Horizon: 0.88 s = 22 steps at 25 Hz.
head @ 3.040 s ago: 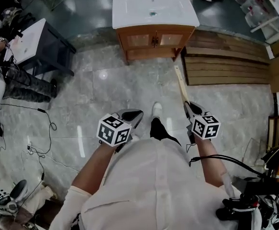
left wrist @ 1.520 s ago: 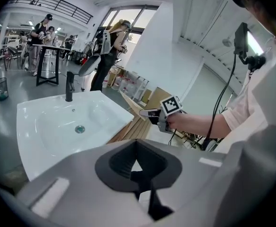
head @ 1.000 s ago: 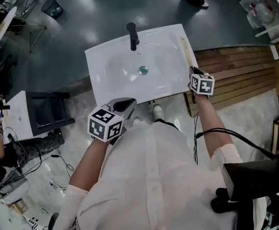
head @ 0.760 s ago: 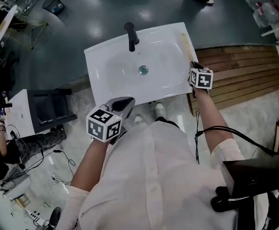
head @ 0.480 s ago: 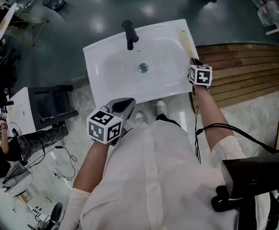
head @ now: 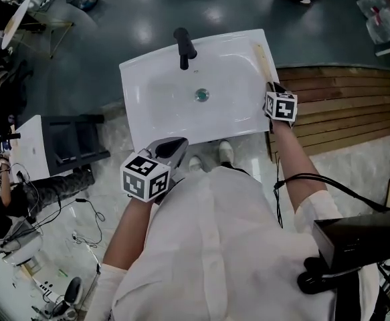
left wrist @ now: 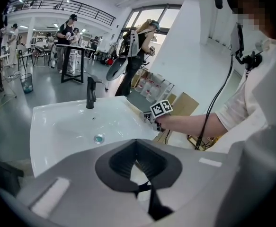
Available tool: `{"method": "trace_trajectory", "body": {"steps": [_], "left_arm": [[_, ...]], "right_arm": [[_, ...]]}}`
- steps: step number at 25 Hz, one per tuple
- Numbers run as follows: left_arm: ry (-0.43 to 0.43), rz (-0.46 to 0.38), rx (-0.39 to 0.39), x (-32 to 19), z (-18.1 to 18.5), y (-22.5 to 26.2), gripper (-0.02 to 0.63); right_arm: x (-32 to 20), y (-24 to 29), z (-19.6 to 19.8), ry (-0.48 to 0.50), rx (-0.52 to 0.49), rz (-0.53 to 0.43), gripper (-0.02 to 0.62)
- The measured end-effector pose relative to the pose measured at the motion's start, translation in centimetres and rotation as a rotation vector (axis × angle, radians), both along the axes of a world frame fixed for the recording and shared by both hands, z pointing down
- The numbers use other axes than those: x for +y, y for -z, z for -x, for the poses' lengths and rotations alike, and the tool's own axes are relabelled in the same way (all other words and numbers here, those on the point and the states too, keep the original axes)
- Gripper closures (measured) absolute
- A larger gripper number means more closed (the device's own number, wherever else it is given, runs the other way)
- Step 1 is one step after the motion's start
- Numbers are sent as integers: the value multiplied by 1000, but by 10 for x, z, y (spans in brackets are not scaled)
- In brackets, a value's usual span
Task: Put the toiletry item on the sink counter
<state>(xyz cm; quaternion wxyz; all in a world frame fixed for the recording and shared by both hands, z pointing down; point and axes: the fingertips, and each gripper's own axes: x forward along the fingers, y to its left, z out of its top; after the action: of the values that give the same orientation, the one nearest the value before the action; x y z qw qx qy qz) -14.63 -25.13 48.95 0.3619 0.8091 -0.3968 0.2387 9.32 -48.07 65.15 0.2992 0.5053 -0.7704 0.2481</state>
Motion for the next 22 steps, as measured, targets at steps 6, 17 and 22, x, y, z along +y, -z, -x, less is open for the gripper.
{"method": "trace_trajectory", "body": {"steps": [6,17,22], "left_arm": [[20,0,-4,2,1,-1,600],[-4,4,-6,-5,-13,-3,600],[-18,9,-2,-10,-21,-3,600]], "right_arm": [[1,-4,1,13,-3,6,487],[3,-3,5,81,-22,4,413],[6,4,6,96,-43,4,397]]}}
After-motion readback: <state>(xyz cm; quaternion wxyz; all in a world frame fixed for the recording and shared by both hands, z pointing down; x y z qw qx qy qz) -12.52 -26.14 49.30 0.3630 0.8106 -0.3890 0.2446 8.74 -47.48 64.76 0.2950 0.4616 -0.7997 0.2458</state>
